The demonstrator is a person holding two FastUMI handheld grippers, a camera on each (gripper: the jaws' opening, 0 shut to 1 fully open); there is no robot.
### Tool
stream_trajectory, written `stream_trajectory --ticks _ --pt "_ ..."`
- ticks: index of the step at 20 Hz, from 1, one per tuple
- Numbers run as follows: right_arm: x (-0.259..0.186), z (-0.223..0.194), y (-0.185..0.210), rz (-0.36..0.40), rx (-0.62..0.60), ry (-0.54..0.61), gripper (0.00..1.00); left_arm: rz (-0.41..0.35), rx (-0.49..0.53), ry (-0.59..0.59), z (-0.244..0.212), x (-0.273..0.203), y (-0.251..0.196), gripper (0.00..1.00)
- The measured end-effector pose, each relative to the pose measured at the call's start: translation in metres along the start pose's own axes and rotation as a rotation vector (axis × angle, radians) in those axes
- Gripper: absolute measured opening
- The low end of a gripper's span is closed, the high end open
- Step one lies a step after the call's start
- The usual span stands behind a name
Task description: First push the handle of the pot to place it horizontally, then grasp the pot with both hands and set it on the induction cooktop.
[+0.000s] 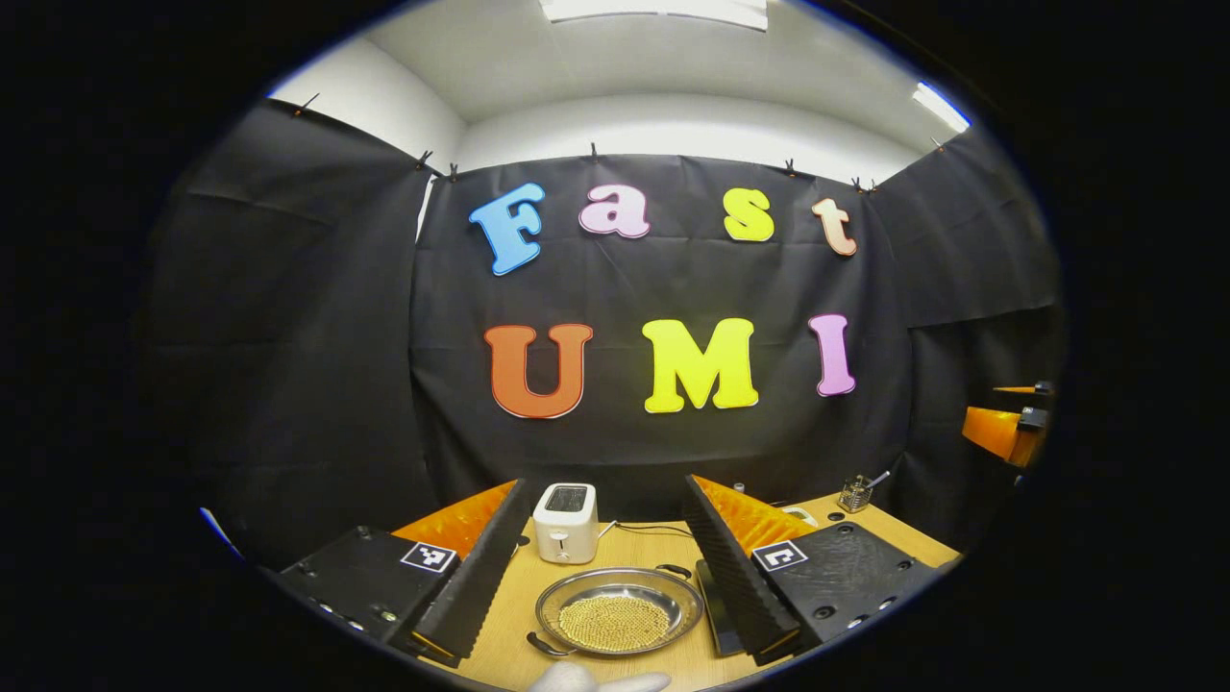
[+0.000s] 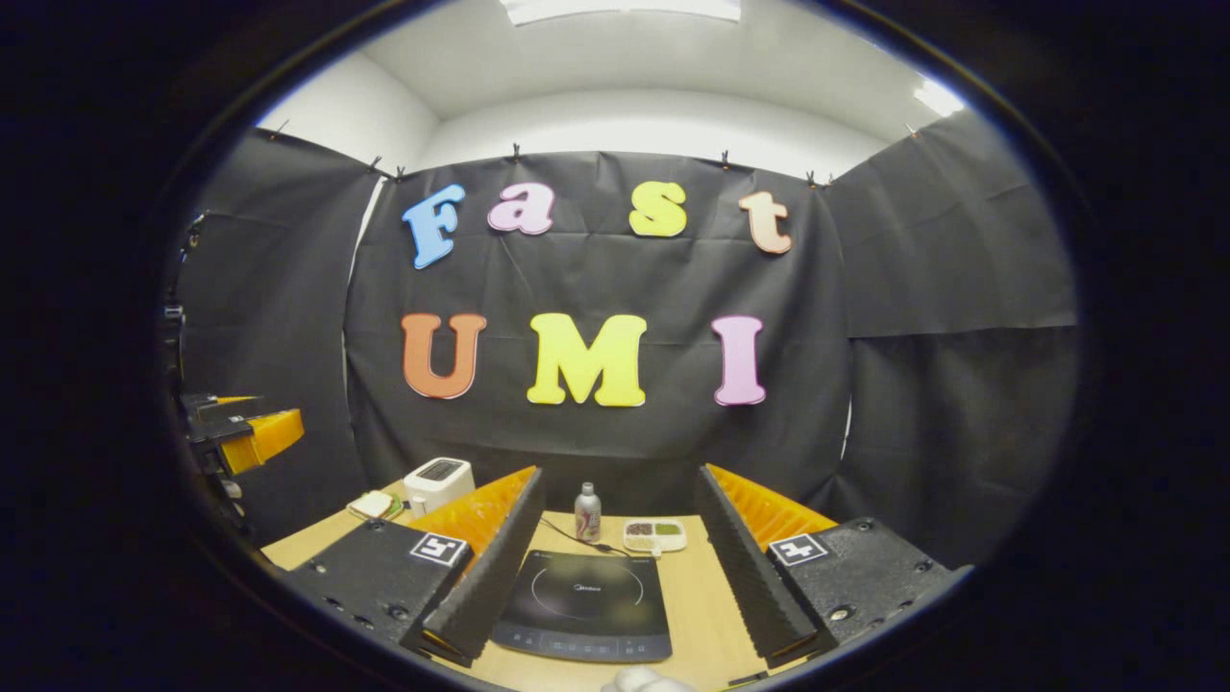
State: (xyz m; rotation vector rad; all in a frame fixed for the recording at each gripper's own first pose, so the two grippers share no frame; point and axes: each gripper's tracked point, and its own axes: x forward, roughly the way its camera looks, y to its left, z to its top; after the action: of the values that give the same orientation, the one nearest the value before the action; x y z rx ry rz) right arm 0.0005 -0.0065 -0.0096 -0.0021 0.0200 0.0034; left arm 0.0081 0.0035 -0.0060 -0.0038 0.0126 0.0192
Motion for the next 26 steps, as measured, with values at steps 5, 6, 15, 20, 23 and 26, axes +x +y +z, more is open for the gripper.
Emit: stream_trajectory --ticks 5,6,15,20,23,26 --pt "-0.001 -0.003 0.000 -0.006 0.005 0.006 0.97 -0.028 0.001 0.008 -0.004 0.002 -0.002 0.95" --pt "-0.002 -0.003 0.000 -0.007 0.005 0.007 0.98 -0.031 -0.002 0.007 -0.006 0.002 -0.002 0.94" --pt "-0.012 -0.017 -0.002 -0.033 -0.016 0.051 0.97 -0.123 -0.027 0.116 -0.042 0.010 -0.007 0.05" --pt "-0.014 -0.026 -0.005 -0.036 -0.042 0.083 0.97 -0.169 -0.070 0.254 -0.096 0.016 -0.011 0.00" --pt "-0.011 -0.032 -0.006 -0.032 -0.043 0.101 0.98 -0.174 -0.056 0.353 -0.137 0.014 -0.012 0.00" --pt "-0.009 -0.040 -0.008 -0.035 -0.045 0.122 0.98 -0.184 -0.052 0.441 -0.180 0.007 -0.017 0.00"
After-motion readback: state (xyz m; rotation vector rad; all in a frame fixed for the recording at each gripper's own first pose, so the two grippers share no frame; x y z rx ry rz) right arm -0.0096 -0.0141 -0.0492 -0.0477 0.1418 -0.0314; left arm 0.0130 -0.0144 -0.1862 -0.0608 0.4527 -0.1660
